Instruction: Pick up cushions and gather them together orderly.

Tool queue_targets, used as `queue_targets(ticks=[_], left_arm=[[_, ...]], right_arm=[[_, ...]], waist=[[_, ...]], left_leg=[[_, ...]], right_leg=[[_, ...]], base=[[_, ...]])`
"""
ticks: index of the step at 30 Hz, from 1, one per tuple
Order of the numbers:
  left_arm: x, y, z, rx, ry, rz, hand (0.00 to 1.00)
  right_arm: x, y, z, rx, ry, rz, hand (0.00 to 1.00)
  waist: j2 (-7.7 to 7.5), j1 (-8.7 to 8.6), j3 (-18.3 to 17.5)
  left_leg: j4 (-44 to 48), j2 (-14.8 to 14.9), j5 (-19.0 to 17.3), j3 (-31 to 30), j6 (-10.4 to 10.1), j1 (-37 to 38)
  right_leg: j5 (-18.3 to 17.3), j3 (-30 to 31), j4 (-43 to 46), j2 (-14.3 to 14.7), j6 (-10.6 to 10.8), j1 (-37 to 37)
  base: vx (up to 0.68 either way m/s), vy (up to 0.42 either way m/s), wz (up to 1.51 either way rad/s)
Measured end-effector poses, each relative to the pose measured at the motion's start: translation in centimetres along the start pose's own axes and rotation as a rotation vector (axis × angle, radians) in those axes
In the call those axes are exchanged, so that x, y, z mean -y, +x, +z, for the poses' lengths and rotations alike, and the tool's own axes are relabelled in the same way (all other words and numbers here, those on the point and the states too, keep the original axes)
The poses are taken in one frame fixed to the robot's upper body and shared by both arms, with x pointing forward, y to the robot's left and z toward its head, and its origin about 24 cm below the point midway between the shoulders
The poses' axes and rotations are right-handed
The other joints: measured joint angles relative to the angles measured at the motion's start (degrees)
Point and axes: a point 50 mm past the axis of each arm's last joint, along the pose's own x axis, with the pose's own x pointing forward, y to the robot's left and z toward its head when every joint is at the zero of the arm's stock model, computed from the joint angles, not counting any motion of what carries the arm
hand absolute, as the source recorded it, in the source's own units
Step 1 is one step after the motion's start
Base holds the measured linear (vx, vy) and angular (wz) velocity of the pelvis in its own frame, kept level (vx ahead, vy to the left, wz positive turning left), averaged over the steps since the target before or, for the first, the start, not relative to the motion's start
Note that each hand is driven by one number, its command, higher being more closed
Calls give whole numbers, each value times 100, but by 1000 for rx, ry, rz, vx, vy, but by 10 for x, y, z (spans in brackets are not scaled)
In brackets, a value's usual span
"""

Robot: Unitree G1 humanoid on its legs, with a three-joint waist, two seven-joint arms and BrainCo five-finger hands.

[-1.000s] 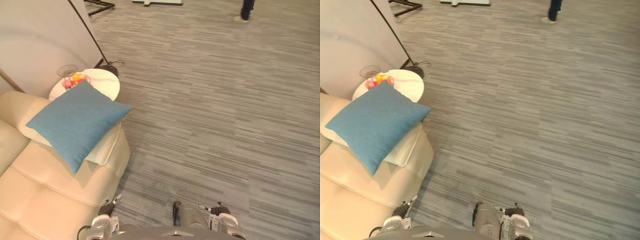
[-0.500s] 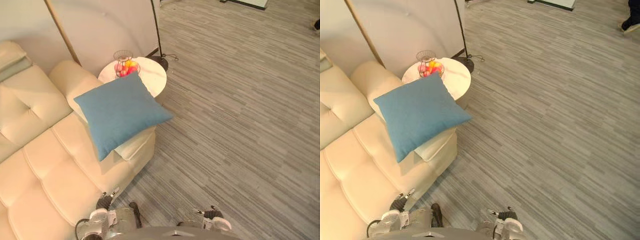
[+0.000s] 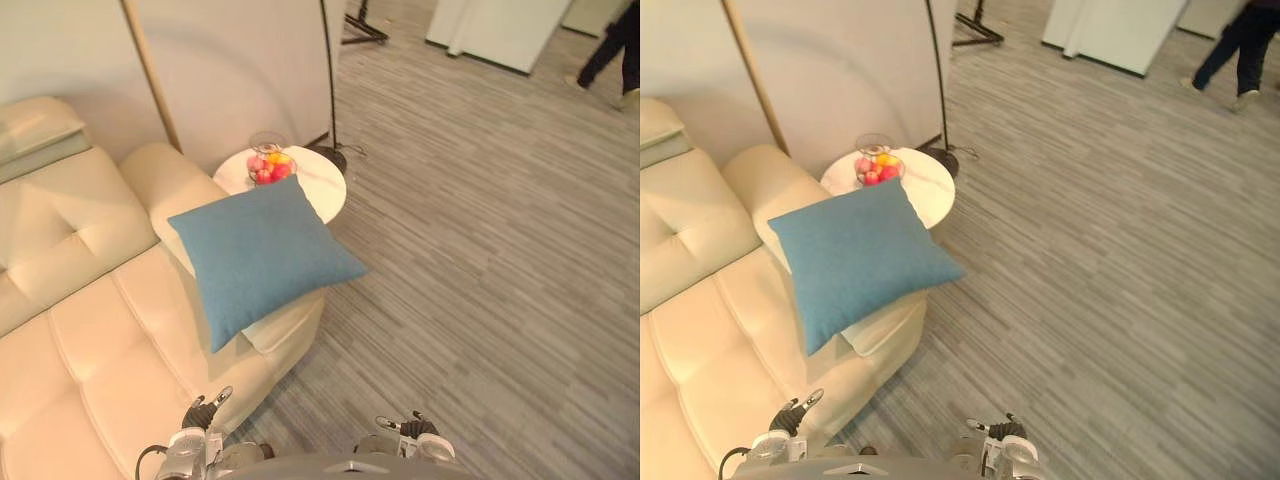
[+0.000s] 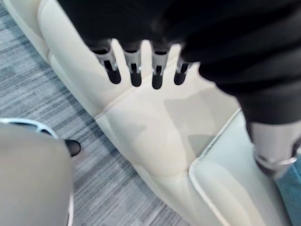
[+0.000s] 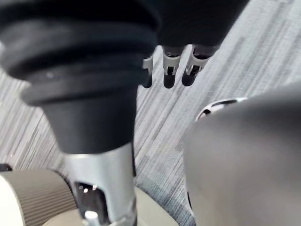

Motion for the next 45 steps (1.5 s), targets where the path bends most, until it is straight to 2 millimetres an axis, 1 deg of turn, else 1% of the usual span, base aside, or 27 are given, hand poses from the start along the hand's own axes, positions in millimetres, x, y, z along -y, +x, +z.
queue_targets(ticks=[1,2,3,4,5,6,7,8,10,14,15,17,20,24,26,29,30,31,32,33,34,36,38,39,42,44,45], left_arm=[[0,0,0,-2,0,-1,0],[0,0,-2,-6,2,0,0],[-2,0,-2,-6,10,2,0],[-3,0,-1,-3,12,4,0],[1,1,0,-9,0,-1,0],[5,0,-3,-16,-8,-12,0],[8,-1,-4,-18,-15,-16,0],[12,-2,-6,-26,-27,-24,0],[14,-2,-7,-33,-29,-28,0],[12,-2,-8,-34,-36,-19,0],[11,-2,-8,-36,-44,-14,0],[9,-2,-9,-36,-42,-8,0],[5,-1,-9,-38,-36,1,0],[1,-1,-9,-35,-35,16,0],[-1,-2,-9,-33,-51,25,0],[-10,-2,-11,-29,-69,47,0],[-17,-3,-8,-8,-67,65,0],[-20,-2,-6,0,-65,71,0],[-27,-2,-3,18,-67,88,0],[-40,-2,5,50,-99,124,0],[-48,-2,10,70,-104,146,0],[-60,-3,17,103,-103,175,0],[-74,-6,31,166,-113,213,0],[-80,-8,44,221,-106,226,0],[-93,-13,74,346,-113,245,0],[-95,-17,90,413,-123,246,0],[-96,-19,100,456,-140,242,0]], right_arm=[[-1,1,3,9,0,9,0],[-2,1,4,14,-3,12,0],[-3,0,4,13,-5,16,0],[-4,0,3,7,1,16,0],[-1,1,4,9,4,9,0],[2,1,4,10,1,1,0],[4,2,5,11,0,-2,0],[7,2,7,19,2,-9,0],[10,2,5,8,17,-22,0],[13,1,-3,-16,18,-31,0],[13,1,-3,-16,18,-32,0],[14,1,-4,-20,26,-36,0],[11,0,-7,-27,31,-30,0],[12,-1,-7,-17,31,-34,0],[16,-3,4,43,36,-44,0],[31,-5,24,143,38,-84,0],[45,-8,43,230,20,-123,0],[51,-9,50,259,13,-138,0],[63,-12,63,314,-3,-172,0],[81,-18,84,397,-23,-217,0],[93,-22,97,451,-29,-249,0],[105,-27,114,512,-43,-285,0],[116,-33,131,571,-81,-318,0],[121,-37,141,606,-96,-333,0],[130,-43,159,661,-124,-359,0],[131,-46,172,697,-138,-365,0],[128,-49,187,737,-141,-362,0]], waist=[[60,-36,5],[74,-62,0],[9,-73,-14],[-76,-71,3],[-29,-22,25],[110,-29,-7],[132,-28,2],[232,-48,-6],[266,-69,-23],[205,0,-75],[188,1,-84],[158,-3,-110],[70,-9,-156],[40,19,-196],[52,26,-207],[42,-10,-218],[42,-36,-218],[44,-42,-220],[45,-43,-222],[44,-42,-223],[44,-39,-223],[45,-55,-234],[48,-70,-241],[53,-74,-251],[75,-123,-259],[99,-124,-268],[120,-131,-272]], left_leg=[[-38,106,34,-136,-71,25],[-73,145,59,-207,-114,35],[-88,102,84,-280,-220,29],[-99,38,75,-336,-262,31],[-148,144,95,-382,-404,111],[-235,259,95,-375,-457,141],[-278,298,91,-384,-480,145],[-357,371,116,-418,-535,145],[-463,443,162,-492,-608,244],[-524,505,171,-539,-615,326],[-582,504,190,-550,-592,318],[-677,450,226,-639,-551,309],[-697,380,279,-732,-519,277],[-732,316,280,-819,-517,278],[-768,290,281,-819,-516,278],[-778,279,280,-819,-516,275],[-779,279,280,-819,-516,262],[-779,279,280,-819,-516,257],[-779,280,280,-819,-516,245],[-779,284,281,-819,-516,219],[-779,287,281,-821,-516,214],[-779,292,281,-823,-516,210],[-779,290,296,-838,-503,160],[-783,283,326,-855,-501,84],[-800,266,391,-984,-496,-37],[-825,266,430,-1005,-500,-96],[-842,263,471,-1009,-505,-193]], right_leg=[[3,180,-491,297,-40,-192],[102,299,-821,418,-81,-251],[571,492,-1429,515,-129,-245],[1169,628,-1634,503,-207,-258],[1263,654,-1563,574,-277,-174],[1250,699,-1709,696,-278,-106],[1251,682,-1771,748,-283,-94],[1277,590,-1927,838,-322,-22],[1282,488,-2050,909,-329,128],[1313,381,-2365,970,-364,355],[1395,378,-2538,982,-339,415],[1555,363,-2850,979,-272,526],[1725,291,-3121,947,-259,659],[1787,235,-3280,939,-231,758],[1798,241,-3317,935,-230,759],[1824,244,-3391,942,-229,780],[1833,244,-3410,947,-232,777],[1835,245,-3413,947,-233,775],[1839,245,-3414,949,-236,764],[1853,245,-3417,954,-246,740],[1862,245,-3427,958,-249,740],[1875,245,-3439,964,-259,739],[1909,237,-3481,966,-265,714],[1930,227,-3485,960,-270,645],[1983,117,-3560,946,-280,612],[2015,95,-3583,945,-294,562],[2052,92,-3589,944,-310,458]], base=[[194,-139,56],[169,-130,56],[102,-76,44],[143,-154,42],[176,-183,24],[145,-160,11],[161,-159,6],[110,-130,12],[84,-113,23],[-8,-28,11],[-23,31,7],[-15,63,8],[31,59,16],[31,33,12],[10,15,0],[0,0,0],[0,0,0],[0,0,0],[0,0,0],[-39,-4,-1],[-40,-6,-1],[-43,-8,0],[-50,-9,2],[-57,-12,6],[-45,-13,17],[-48,-16,8],[-62,-19,0]])
